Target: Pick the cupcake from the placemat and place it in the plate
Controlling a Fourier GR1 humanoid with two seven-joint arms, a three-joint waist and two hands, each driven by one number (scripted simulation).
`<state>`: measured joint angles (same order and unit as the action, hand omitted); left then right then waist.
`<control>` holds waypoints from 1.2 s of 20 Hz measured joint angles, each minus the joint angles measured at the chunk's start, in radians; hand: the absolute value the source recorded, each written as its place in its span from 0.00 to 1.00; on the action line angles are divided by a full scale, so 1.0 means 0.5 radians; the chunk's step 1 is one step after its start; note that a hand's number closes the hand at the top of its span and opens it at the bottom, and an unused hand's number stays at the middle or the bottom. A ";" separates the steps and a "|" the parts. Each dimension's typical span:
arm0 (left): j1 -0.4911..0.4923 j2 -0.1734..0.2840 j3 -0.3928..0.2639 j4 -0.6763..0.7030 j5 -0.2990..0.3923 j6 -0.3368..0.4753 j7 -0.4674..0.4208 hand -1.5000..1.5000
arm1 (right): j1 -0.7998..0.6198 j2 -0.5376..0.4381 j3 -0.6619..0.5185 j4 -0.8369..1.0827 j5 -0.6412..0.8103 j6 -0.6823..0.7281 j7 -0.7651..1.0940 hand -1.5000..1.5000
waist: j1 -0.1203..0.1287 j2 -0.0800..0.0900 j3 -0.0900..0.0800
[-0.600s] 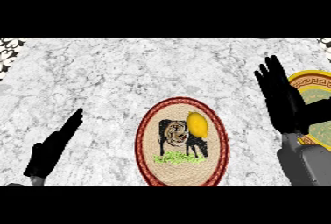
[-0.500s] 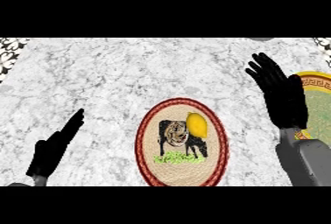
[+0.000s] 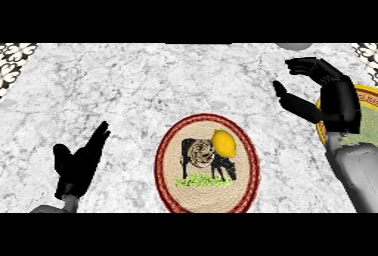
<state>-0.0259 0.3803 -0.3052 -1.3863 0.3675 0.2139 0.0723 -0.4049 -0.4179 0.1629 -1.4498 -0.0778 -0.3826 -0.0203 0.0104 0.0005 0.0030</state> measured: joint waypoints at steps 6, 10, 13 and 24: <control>0.011 -0.109 0.018 -0.036 -0.038 0.075 0.092 0.50 | 0.225 0.167 0.048 -0.100 0.120 -0.084 -0.271 0.00 | -0.017 -0.006 0.002; 0.059 -0.130 0.024 -0.096 -0.061 0.073 0.103 0.50 | 0.264 0.035 0.094 -0.224 0.218 0.036 -0.106 0.00 | -0.022 -0.009 0.000; 0.061 -0.141 0.020 -0.108 -0.070 0.079 0.117 0.50 | 0.259 -0.118 0.227 -0.309 0.330 0.190 0.123 0.00 | -0.027 -0.014 -0.003; 0.025 -0.172 0.055 -0.067 -0.075 0.022 0.130 0.50 | -0.044 -0.188 0.676 -0.587 0.690 0.662 1.140 0.00 | -0.013 -0.012 -0.002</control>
<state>-0.0133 0.2943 -0.2777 -1.4200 0.3299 0.2249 0.1371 -0.4268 -0.5119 0.5008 -1.7434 0.2672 -0.0516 0.5497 0.0038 -0.0056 0.0021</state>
